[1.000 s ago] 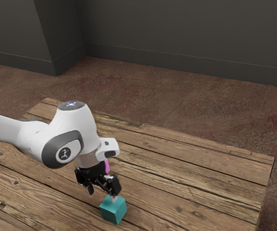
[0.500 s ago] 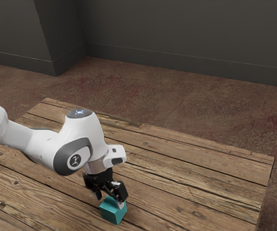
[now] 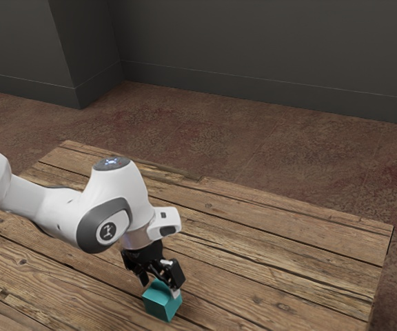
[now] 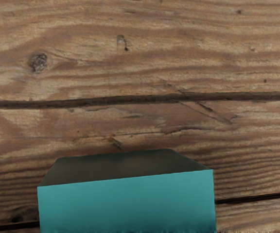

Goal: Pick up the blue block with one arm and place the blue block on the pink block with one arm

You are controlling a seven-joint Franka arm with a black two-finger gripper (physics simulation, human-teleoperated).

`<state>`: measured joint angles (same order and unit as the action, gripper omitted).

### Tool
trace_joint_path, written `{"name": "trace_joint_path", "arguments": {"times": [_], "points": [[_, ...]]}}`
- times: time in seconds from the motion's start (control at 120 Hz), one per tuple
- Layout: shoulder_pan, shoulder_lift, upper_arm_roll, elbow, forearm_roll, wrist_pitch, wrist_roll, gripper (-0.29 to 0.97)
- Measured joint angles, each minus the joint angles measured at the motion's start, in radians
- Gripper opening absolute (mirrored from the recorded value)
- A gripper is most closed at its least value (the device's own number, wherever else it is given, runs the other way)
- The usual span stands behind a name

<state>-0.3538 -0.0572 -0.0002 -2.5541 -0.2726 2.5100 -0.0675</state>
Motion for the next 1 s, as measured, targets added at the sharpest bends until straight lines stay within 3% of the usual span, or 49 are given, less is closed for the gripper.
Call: {"name": "trace_joint_path", "arguments": {"times": [1.0], "points": [[0.044, 0.088, -0.031, 0.009, -0.031, 0.034, 0.012, 0.68]]}}
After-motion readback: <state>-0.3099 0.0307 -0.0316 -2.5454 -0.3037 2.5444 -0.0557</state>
